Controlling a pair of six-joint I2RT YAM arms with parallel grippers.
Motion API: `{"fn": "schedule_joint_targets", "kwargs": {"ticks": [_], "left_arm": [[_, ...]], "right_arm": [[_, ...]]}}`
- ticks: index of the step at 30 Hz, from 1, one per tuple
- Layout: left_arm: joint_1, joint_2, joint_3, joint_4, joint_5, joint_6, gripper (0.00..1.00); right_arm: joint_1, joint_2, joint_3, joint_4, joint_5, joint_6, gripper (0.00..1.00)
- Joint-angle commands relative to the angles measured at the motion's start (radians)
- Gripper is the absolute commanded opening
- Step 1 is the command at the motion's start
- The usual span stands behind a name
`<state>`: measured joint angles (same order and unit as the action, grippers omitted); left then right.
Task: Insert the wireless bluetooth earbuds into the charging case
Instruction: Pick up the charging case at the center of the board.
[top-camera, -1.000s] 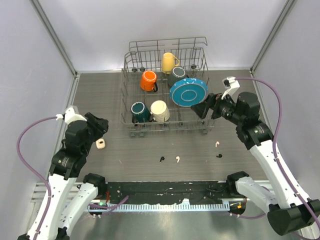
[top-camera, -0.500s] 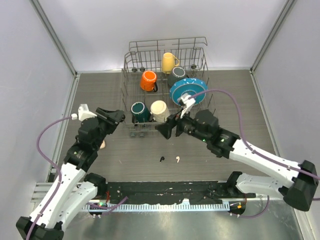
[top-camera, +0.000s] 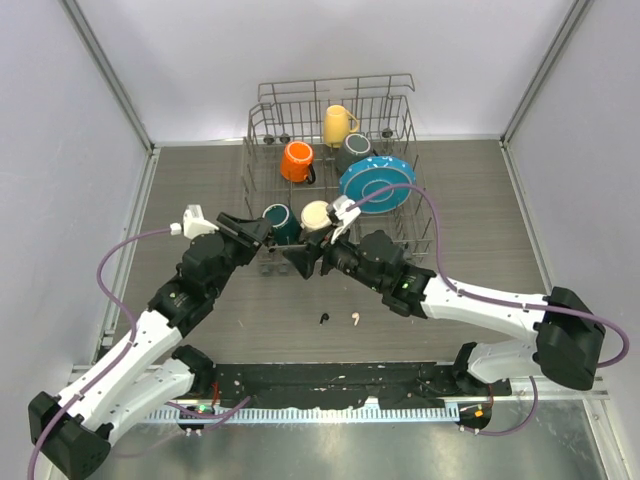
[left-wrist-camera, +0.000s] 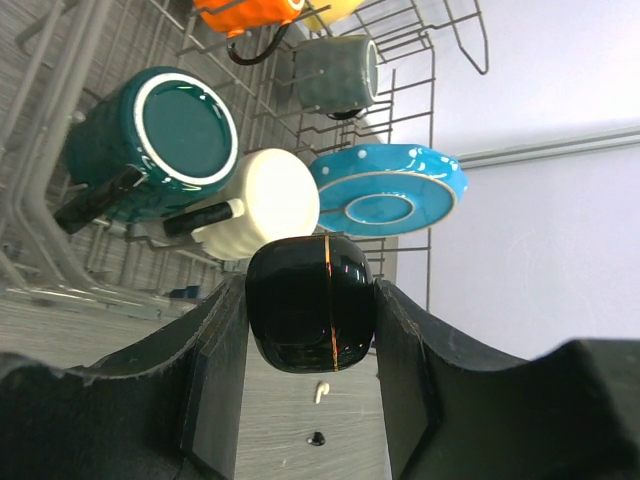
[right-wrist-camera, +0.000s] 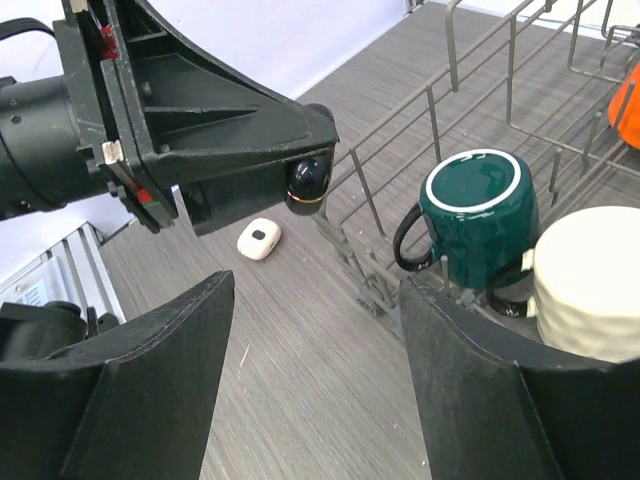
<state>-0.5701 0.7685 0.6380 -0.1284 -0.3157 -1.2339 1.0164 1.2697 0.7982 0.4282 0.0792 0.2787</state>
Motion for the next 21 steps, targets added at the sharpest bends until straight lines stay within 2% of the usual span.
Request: {"fn": "schedule_joint_targets", "kwargs": {"ticks": [1,21], "left_arm": [[-0.030,0.003,0.017,0.121,-0.057,-0.025,0.00],[-0.043,0.006,-0.014,0.173,-0.052,-0.035,0.00]], "right_arm": [[0.007,0.036,0.021,0.175,0.033,-0.032,0.71],[0.010,0.215,0.076,0.402,0.028,-0.018,0.64]]}}
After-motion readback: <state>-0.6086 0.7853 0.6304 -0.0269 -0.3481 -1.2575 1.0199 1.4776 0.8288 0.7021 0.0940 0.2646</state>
